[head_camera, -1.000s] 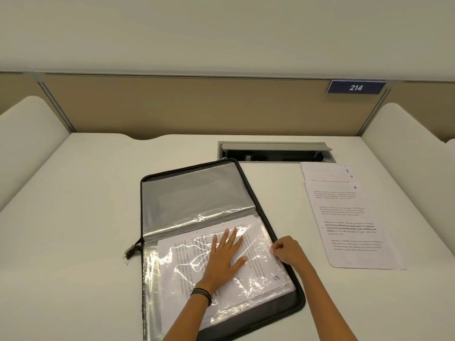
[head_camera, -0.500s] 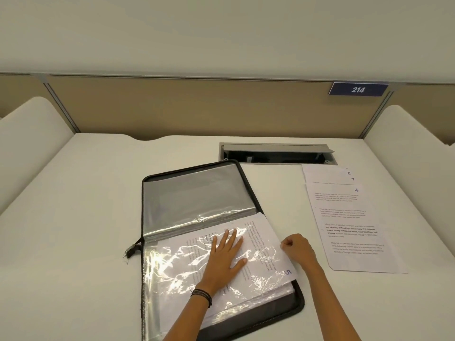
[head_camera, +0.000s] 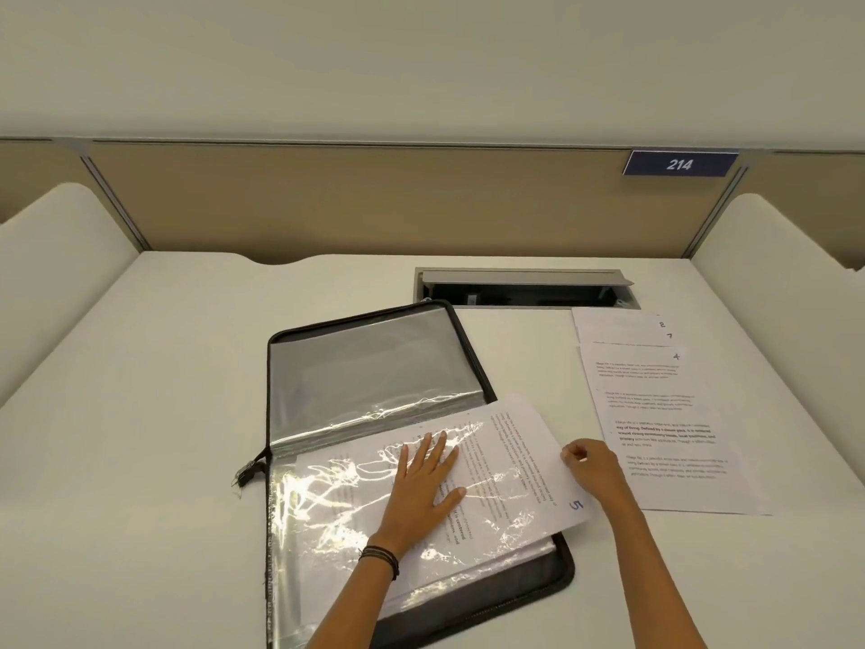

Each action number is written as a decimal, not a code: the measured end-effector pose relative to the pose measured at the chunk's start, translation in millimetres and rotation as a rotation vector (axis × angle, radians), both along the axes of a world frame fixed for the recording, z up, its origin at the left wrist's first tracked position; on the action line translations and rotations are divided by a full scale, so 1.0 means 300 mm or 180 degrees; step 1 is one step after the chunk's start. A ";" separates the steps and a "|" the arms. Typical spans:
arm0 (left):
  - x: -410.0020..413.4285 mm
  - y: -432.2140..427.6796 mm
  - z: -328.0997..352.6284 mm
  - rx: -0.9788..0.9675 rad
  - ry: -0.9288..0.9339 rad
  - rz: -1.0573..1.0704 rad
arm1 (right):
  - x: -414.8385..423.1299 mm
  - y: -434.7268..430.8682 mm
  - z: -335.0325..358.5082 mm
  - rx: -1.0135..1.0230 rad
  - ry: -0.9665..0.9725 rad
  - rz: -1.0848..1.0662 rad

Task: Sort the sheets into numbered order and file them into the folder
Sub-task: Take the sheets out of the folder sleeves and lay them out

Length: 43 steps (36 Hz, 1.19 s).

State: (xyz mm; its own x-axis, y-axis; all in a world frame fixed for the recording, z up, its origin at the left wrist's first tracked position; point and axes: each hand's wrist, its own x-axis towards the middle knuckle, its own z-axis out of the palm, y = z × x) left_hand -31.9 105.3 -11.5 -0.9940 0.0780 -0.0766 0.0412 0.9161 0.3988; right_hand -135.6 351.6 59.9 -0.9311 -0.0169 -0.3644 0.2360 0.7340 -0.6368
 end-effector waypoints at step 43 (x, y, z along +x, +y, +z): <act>-0.003 0.010 -0.021 0.0279 0.0268 0.0141 | 0.131 0.084 -0.014 -0.2502 -0.0652 -0.1552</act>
